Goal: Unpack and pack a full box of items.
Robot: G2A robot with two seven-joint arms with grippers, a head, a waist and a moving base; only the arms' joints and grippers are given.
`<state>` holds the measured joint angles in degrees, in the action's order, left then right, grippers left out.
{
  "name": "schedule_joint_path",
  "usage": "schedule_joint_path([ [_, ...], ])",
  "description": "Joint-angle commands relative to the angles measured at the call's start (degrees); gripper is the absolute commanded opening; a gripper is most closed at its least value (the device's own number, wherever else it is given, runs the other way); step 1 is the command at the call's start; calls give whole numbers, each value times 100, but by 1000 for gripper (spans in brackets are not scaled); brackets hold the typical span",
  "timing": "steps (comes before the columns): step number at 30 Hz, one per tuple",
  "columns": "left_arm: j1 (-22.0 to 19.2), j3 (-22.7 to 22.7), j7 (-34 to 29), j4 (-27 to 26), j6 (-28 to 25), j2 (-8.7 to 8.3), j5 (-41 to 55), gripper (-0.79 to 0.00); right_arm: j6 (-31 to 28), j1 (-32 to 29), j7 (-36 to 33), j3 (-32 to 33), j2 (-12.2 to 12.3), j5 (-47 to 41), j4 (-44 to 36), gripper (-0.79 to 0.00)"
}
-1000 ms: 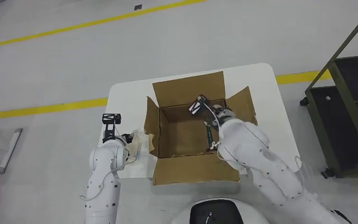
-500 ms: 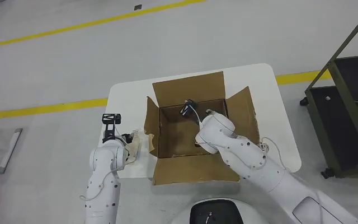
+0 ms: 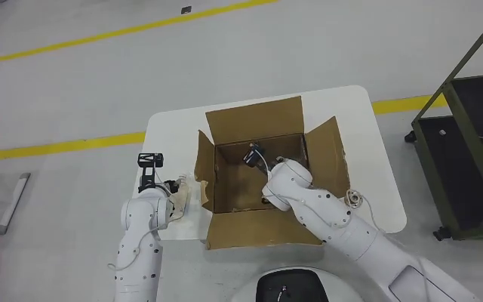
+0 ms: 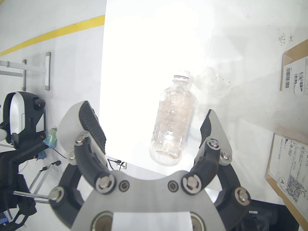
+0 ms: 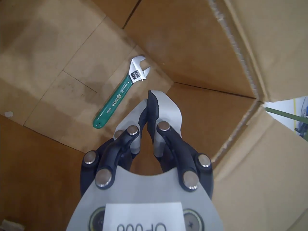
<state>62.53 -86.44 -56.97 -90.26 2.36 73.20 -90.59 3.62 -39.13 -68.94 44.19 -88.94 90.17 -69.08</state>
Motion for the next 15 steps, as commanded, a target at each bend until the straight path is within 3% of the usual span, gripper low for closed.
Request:
schedule_joint_path([
  [1, 0, 0, 0, 0, 0, 0, 0, 0, 307, 38, 16, -14, -77, -207, 261, -785],
  [9, 0, 0, 0, 0, 0, 0, 0, 0, 1533, -17, 261, 72, -320, -695, 650, -785],
  [15, 0, 0, 0, 0, 0, 0, 0, 0, 1479, -15, 275, 134, -331, -752, 678, -785],
])
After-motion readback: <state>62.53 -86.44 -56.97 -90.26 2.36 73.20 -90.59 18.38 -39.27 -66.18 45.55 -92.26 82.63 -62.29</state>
